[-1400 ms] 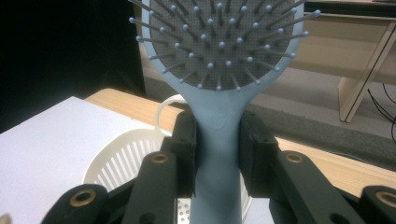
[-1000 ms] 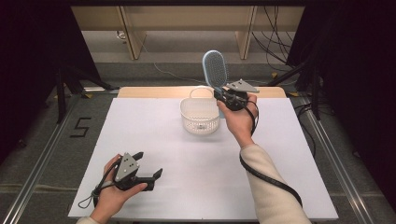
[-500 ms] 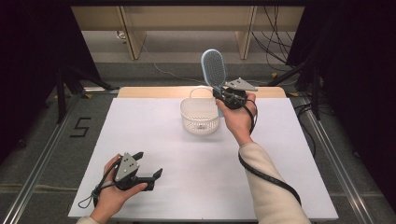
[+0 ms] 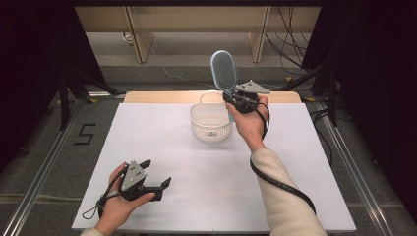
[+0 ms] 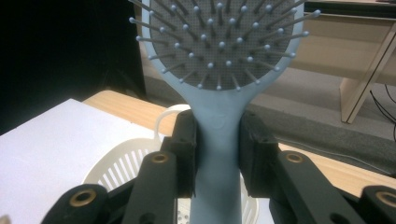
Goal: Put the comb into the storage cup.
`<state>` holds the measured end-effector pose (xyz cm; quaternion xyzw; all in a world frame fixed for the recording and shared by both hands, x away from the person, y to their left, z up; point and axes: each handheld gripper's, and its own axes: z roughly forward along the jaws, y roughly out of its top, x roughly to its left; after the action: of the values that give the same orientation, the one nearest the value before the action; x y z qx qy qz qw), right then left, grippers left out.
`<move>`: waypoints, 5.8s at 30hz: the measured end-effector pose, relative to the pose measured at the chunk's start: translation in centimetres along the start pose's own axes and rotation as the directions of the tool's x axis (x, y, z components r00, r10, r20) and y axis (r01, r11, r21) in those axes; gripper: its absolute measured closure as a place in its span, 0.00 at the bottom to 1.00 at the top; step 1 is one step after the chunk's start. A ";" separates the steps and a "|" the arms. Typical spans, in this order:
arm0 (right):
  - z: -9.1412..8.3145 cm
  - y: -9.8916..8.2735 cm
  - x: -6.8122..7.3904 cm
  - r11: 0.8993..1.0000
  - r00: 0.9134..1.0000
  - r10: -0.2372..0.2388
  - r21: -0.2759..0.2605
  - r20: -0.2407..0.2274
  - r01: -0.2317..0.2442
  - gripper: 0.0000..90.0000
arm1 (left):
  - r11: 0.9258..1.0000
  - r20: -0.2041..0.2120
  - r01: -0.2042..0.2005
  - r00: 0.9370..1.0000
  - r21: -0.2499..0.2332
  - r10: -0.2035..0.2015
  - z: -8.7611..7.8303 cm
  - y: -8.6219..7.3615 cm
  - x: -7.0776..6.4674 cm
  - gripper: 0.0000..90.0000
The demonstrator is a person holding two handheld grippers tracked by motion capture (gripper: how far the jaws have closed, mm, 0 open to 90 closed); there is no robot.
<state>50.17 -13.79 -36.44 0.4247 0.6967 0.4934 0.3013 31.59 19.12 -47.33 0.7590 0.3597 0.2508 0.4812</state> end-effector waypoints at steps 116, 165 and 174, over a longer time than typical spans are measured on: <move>3.4 0.0 1.1 0.996 0.995 -0.076 -0.048 -0.068 0.073 0.78 | 1.000 0.011 0.004 1.000 -0.001 -0.004 0.2 0.0 0.1 0.10; 4.5 -1.4 1.3 0.996 0.993 -0.093 -0.009 -0.075 0.093 0.78 | 1.000 0.011 0.004 1.000 0.000 -0.004 0.2 0.0 0.0 0.10; 4.6 -1.6 1.3 0.995 0.993 -0.098 -0.008 -0.072 0.098 0.78 | 1.000 0.011 0.002 1.000 -0.001 -0.002 0.2 0.0 0.1 0.10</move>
<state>52.97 -10.86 -39.49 0.3712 0.7261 0.4946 0.3007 31.79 19.05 -47.46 0.7598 0.3575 0.2463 0.4839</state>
